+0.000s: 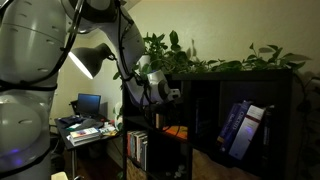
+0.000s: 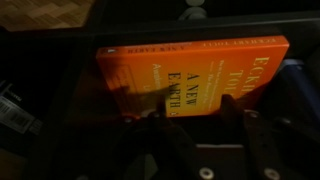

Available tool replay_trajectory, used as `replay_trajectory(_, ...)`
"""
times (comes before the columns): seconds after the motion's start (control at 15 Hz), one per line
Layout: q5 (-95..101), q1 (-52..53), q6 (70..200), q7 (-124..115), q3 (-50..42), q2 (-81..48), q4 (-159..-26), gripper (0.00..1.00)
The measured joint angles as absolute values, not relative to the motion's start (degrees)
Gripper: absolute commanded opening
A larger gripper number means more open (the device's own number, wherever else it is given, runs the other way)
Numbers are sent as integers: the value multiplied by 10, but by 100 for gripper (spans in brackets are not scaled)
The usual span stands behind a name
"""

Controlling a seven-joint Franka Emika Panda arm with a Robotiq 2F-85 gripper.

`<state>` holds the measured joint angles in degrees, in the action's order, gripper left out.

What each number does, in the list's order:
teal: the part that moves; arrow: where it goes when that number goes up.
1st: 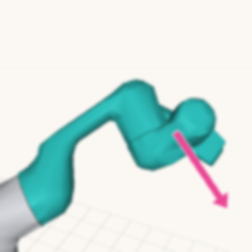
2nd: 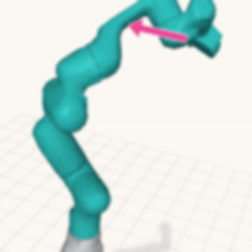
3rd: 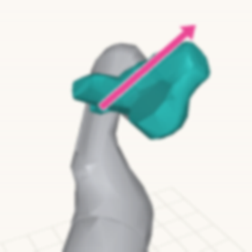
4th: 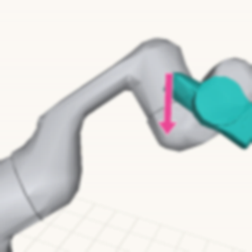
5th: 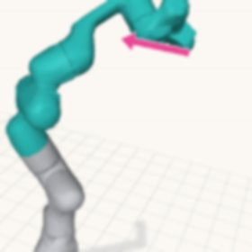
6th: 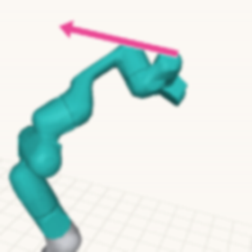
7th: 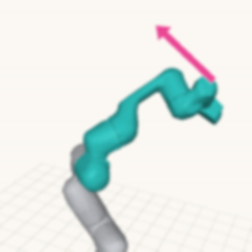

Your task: Move the orange book from the top middle compartment to the top right compartment

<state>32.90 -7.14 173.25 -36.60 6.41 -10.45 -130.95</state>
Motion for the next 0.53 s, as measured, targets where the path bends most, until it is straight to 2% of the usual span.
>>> replay_trajectory(0.27,429,-21,1733,-476,-1,-150,-1246,4)
replay_trajectory(0.53,524,49,1733,-589,-68,-211,-1184,0)
